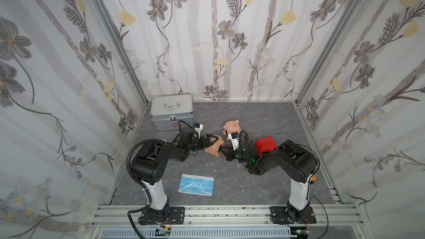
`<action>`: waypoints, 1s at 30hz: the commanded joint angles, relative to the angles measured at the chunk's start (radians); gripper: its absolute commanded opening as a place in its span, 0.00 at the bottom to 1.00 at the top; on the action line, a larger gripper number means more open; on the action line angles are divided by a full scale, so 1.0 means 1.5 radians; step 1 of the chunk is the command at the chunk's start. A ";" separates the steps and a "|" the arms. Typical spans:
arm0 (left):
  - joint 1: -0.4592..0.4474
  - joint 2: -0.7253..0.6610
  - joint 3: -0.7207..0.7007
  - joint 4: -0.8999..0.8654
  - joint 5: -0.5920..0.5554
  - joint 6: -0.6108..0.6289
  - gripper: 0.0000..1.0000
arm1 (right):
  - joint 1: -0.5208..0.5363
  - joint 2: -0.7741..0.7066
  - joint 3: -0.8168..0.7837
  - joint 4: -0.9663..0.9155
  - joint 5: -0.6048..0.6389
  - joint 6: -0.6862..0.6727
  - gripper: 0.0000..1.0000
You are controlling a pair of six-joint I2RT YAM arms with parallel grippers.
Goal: Open piggy banks
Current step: Open the lid on the piggy bank.
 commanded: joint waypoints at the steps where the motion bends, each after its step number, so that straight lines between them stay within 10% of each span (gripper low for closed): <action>1: -0.007 0.009 -0.005 -0.119 0.043 0.007 1.00 | 0.004 0.009 0.012 0.084 0.025 -0.055 0.00; 30: -0.006 0.015 0.000 -0.124 0.046 0.008 1.00 | 0.014 0.007 0.003 0.093 0.062 -0.205 0.00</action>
